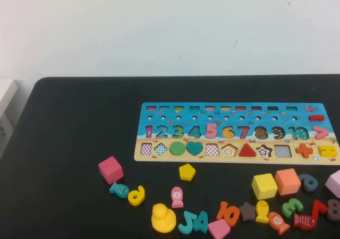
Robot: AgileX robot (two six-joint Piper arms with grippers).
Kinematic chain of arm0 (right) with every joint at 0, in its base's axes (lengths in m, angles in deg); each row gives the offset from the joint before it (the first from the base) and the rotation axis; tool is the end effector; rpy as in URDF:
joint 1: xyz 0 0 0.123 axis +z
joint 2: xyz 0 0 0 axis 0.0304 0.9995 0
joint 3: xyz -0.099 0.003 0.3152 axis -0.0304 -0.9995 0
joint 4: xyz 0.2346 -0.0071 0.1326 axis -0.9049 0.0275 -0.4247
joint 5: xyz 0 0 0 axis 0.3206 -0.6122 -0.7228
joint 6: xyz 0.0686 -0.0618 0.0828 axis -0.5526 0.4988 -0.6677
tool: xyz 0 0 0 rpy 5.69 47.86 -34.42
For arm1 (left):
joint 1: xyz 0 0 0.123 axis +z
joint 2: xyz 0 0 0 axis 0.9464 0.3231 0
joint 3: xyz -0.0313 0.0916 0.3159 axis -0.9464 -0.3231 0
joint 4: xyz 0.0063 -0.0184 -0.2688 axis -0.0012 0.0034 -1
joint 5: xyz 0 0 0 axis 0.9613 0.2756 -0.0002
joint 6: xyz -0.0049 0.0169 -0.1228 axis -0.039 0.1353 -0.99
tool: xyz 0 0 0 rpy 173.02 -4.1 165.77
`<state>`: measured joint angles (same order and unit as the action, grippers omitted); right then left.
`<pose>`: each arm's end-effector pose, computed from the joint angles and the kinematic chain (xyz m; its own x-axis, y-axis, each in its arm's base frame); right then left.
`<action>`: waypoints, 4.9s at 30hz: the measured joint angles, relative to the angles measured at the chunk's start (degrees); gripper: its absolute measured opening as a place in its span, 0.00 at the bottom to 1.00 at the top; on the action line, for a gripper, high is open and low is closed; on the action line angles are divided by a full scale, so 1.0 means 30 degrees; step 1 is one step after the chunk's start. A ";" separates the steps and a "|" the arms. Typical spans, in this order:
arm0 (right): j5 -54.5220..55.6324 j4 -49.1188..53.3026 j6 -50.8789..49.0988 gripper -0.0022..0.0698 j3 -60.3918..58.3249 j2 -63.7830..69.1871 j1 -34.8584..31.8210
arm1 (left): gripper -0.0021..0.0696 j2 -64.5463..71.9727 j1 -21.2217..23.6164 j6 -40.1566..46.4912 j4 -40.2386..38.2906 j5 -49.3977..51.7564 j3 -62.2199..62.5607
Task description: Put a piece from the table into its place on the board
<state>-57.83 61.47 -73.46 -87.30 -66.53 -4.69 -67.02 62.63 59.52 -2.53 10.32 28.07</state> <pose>0.0558 -0.0128 0.1639 -0.2905 -0.0636 -0.9548 0.1345 0.9852 -0.1066 0.0575 -0.0084 0.1717 -0.2271 0.0394 -0.9731 0.1477 0.9890 0.0055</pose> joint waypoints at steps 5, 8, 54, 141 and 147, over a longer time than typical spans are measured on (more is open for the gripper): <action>0.0000 0.0000 0.0000 0.06 0.0000 0.0000 0.0000 | 0.03 0.0000 0.0000 0.0000 0.0000 0.0000 0.0000; 0.0000 0.0000 0.0000 0.06 0.0000 0.0000 0.0000 | 0.03 0.0000 0.0000 0.0000 0.0000 0.0000 0.0000; 0.0000 0.0000 0.0000 0.06 0.0000 0.0000 0.0000 | 0.03 0.0000 0.0000 0.0912 0.0233 -1.4321 -0.0086; 0.0000 0.0000 0.0000 0.06 0.0000 0.0000 0.0000 | 0.65 4.0719 -0.8387 0.0000 -0.4620 0.7035 2.9411; 0.0000 0.0000 0.0000 0.06 0.0000 0.0000 0.0000 | 0.65 4.1526 -0.8636 -0.1199 -0.3451 0.6747 3.0417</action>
<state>-57.83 61.47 -73.46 -87.30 -66.53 -4.69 57.56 36.72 55.93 -12.88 30.57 119.32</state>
